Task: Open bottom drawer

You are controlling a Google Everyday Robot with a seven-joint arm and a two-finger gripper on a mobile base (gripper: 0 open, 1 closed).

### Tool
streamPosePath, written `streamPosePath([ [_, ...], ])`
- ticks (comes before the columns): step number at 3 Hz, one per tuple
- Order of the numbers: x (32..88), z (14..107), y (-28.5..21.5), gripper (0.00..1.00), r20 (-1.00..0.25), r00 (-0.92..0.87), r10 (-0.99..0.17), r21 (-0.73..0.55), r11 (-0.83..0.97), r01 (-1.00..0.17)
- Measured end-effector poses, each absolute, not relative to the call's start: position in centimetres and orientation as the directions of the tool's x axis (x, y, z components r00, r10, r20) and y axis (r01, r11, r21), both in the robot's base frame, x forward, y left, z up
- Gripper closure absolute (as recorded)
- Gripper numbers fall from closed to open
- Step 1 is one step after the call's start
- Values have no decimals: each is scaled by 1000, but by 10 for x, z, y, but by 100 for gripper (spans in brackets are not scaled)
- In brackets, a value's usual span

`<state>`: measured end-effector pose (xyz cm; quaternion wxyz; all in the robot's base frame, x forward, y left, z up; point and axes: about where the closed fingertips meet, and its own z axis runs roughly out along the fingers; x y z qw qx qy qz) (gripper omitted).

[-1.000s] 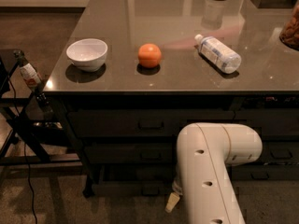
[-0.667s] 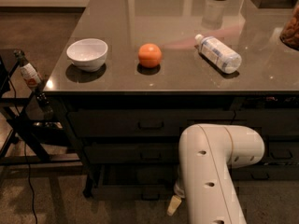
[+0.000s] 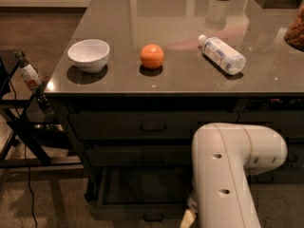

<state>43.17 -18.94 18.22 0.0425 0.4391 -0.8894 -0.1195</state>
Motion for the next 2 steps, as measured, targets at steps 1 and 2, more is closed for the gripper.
streamPosePath([
  [1,387,183,-190,0,17,-593,-805,303,570,-764],
  [2,387,183,-190,0,17,-593,-805,303,570,-764],
])
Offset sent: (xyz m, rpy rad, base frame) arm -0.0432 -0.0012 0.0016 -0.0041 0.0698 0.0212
